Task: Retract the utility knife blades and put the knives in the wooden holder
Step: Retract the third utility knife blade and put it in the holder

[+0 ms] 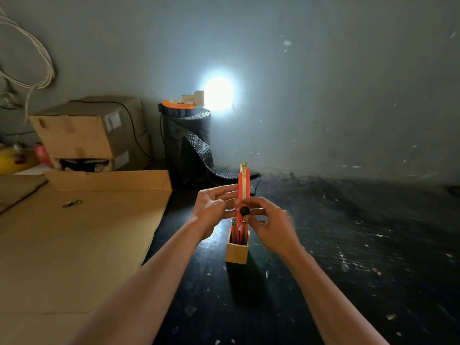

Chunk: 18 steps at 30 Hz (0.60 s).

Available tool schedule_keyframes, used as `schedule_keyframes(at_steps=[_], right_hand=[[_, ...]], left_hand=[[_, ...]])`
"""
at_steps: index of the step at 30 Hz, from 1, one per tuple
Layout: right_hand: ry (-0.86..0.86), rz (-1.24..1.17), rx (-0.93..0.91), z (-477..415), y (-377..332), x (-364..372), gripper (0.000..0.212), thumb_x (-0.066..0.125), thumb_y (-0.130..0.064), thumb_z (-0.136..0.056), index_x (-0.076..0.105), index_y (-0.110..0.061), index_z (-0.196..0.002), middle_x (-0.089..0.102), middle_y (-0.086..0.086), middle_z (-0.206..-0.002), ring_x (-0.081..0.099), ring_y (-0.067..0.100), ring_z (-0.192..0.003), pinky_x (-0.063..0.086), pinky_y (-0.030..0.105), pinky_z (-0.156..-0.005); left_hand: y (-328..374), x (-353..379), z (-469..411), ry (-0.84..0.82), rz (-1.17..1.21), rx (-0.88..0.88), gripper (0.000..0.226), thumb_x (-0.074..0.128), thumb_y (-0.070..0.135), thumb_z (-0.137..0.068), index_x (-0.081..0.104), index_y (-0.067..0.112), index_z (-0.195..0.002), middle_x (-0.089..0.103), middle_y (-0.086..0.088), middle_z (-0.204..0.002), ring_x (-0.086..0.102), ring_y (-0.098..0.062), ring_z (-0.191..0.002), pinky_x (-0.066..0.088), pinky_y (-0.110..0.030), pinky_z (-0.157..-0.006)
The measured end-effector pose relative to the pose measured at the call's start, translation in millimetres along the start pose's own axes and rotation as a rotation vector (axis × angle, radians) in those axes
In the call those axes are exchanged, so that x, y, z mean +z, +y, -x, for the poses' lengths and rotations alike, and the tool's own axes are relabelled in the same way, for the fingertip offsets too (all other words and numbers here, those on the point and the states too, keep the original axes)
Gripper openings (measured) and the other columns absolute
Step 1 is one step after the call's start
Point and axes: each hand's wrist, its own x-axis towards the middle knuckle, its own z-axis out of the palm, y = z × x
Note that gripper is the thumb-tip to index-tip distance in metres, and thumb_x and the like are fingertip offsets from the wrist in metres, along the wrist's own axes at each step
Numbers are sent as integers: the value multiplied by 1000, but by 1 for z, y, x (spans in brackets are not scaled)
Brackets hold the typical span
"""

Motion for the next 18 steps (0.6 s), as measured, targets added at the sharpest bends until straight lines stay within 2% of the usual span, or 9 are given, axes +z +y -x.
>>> schedule_keyframes(at_steps=[2, 6, 11, 16, 18], right_hand=[[13, 8, -13, 1, 0, -1, 30, 71, -16, -89, 63, -35, -111, 61, -22, -105, 57, -13, -86, 42, -1, -61], [63, 23, 26, 3, -2, -1, 21, 72, -27, -87, 57, -29, -101, 61, -19, -97, 56, -5, -86, 37, 3, -62], [62, 16, -18, 7, 1, -2, 30, 70, -22, -90, 60, -30, -117, 59, -21, -106, 55, -13, -85, 40, 1, -66], [87, 14, 30, 4, 0, -1, 18, 71, -30, -88, 57, -31, -100, 60, -19, -98, 57, -4, -86, 37, 5, -64], [93, 3, 22, 5, 0, 1, 22, 71, -31, -88, 58, -31, -105, 60, -20, -98, 58, -7, -83, 37, 5, -63]], left_hand=[[1, 2, -1, 4, -10, 10, 36, 67, -14, -89, 73, 5, -119, 82, -3, -95, 81, -21, -83, 63, -29, -62], [0, 8, -2, -2, -61, 23, 38, 67, -14, -89, 73, 6, -121, 82, -1, -94, 81, -19, -83, 62, -27, -61], [-2, 9, -3, 2, -44, 30, 38, 66, -14, -89, 72, 5, -121, 82, -4, -98, 81, -22, -86, 63, -29, -62], [-2, 11, -2, -2, -63, 30, 39, 67, -15, -89, 72, 6, -121, 82, 0, -94, 81, -19, -83, 62, -26, -60], [-2, 11, -2, -4, -66, 32, 39, 67, -14, -89, 72, 6, -121, 82, 1, -94, 81, -19, -83, 62, -26, -61]])
